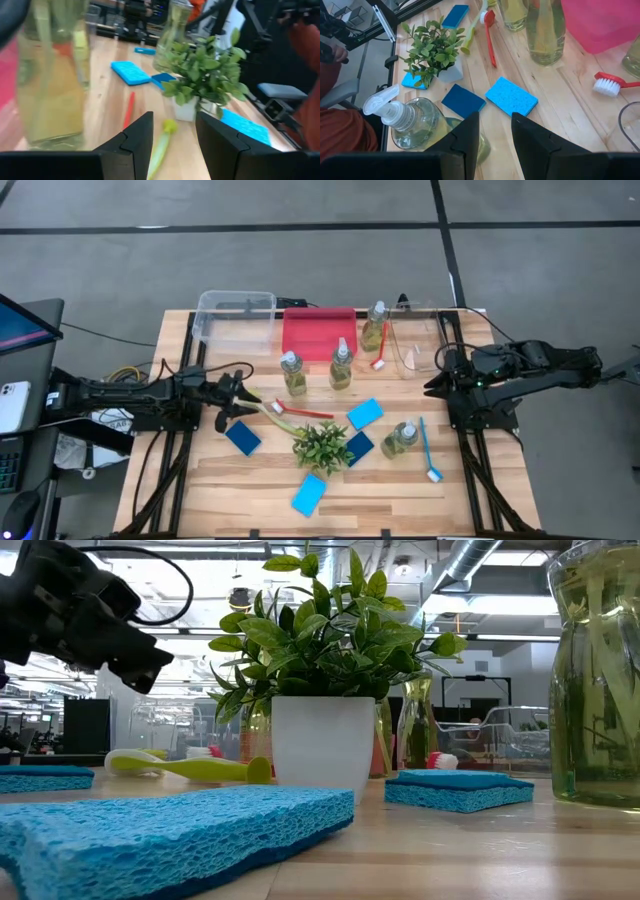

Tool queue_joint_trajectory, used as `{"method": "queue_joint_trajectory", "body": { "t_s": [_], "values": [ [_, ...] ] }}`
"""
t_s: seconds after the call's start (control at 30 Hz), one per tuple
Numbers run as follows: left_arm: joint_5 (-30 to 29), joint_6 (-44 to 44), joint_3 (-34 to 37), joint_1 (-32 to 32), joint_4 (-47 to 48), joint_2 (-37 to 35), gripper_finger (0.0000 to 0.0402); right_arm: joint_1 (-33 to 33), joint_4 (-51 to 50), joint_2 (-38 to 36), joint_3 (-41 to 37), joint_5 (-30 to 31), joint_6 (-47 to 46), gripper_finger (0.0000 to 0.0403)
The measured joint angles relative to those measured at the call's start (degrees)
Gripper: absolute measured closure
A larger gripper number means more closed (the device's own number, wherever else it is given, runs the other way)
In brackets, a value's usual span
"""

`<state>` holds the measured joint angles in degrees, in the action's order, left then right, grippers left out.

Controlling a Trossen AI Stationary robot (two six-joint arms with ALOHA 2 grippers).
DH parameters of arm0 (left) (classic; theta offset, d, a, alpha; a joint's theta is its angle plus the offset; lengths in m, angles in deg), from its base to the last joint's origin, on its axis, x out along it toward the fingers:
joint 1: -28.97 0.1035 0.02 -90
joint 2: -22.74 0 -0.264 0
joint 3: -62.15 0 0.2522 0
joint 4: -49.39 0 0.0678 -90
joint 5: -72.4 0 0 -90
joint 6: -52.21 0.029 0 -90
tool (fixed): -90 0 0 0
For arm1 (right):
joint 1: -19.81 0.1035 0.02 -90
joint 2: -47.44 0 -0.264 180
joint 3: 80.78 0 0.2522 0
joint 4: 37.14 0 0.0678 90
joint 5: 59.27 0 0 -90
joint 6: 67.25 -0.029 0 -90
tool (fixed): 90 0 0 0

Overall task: Pick & Place Kitchen Sink Supplies
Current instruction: Put the yellow dishwashing liquid into the white bin

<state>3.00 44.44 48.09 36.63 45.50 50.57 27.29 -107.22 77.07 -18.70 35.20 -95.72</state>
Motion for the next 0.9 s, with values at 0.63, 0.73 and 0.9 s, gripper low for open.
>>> {"method": "queue_joint_trajectory", "body": {
  "t_s": [0.63, 0.73, 0.9],
  "values": [
    [0.7, 0.0, 0.0, 0.0, -0.4, 0.0, 0.0252, 0.0, -6.4, 0.0, 5.6, -2.0, -1.4, 0.0294],
    [0.7, 0.0, 0.0, 0.0, -0.4, 0.0, 0.0252, 0.0, -8.2, -0.1, 7.6, -3.7, -3.9, 0.0294],
    [0.7, 0.0, 0.0, 0.0, -0.4, 0.0, 0.0252, 0.2, -8.4, 0.3, 7.7, -6.8, -4.6, 0.0294]
  ]
}}
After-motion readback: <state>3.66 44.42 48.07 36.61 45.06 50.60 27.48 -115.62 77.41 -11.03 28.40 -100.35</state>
